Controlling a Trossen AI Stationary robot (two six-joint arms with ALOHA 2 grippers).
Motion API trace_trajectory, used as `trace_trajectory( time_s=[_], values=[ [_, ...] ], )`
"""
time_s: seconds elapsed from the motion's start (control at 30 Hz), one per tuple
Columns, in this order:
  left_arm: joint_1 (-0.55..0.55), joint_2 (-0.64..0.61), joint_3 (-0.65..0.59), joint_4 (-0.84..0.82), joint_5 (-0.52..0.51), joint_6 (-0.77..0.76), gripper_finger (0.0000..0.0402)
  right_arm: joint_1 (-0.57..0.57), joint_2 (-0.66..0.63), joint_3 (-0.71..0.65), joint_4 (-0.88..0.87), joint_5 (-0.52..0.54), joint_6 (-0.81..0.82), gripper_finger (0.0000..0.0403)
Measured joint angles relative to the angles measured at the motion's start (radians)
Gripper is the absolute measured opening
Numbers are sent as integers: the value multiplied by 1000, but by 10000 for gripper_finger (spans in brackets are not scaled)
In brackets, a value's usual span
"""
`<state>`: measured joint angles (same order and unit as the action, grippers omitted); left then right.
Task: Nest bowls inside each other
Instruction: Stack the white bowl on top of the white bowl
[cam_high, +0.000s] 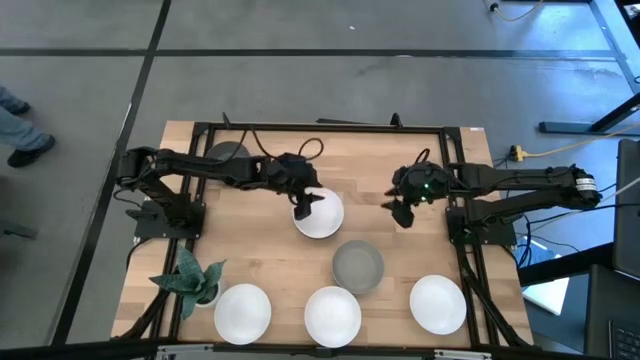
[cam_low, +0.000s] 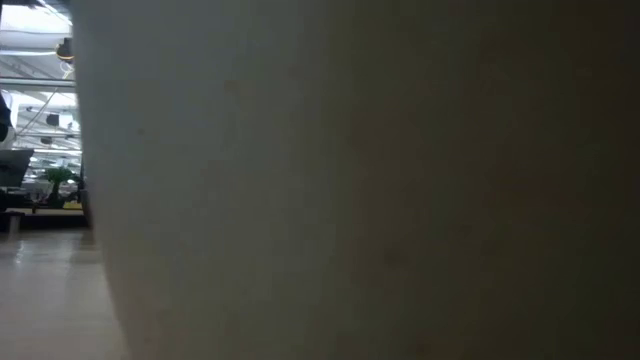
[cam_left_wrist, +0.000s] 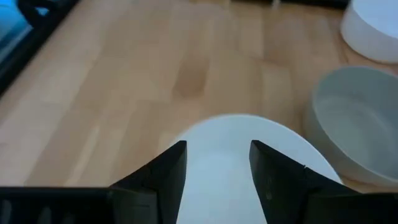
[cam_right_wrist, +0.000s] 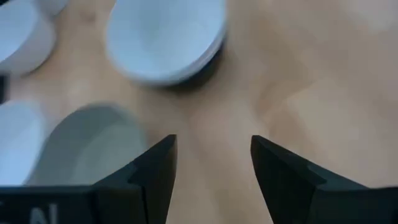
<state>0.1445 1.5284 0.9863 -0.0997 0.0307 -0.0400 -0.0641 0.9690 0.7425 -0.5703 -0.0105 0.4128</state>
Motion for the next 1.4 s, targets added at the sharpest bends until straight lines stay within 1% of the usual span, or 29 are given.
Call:
trace_trajectory(
  time_s=[0.17,0.23,0.43,0.63,0.77,0.87,1.0,1.13,1.23,1.33,1.4],
  values=[
    [-52,0,0,-32,2,1,172,85,2,0,-140,-126,120,206],
    [-69,0,-1,-35,2,6,172,132,3,0,-185,-150,175,206],
    [-104,0,-1,-37,0,9,170,292,3,0,-222,-151,276,198],
    [-134,0,-1,-43,-20,-4,170,456,6,8,-221,-141,426,166],
    [-156,0,-1,-42,-20,-16,169,538,33,71,-216,-132,473,146],
    [-170,1,-1,-32,-24,-48,170,576,73,135,-209,-130,443,137],
    [-192,1,-1,4,-28,-64,170,621,139,212,-232,-130,309,134],
    [-222,1,-1,54,-77,-129,170,675,233,277,-406,-130,182,133],
    [-246,1,-1,96,-105,-144,171,734,317,309,-543,-139,107,133],
    [-274,1,-1,127,-158,-177,169,785,380,318,-594,-140,63,133],
    [-290,1,-1,135,-190,-195,169,808,407,316,-590,-120,53,133]
  ],
)
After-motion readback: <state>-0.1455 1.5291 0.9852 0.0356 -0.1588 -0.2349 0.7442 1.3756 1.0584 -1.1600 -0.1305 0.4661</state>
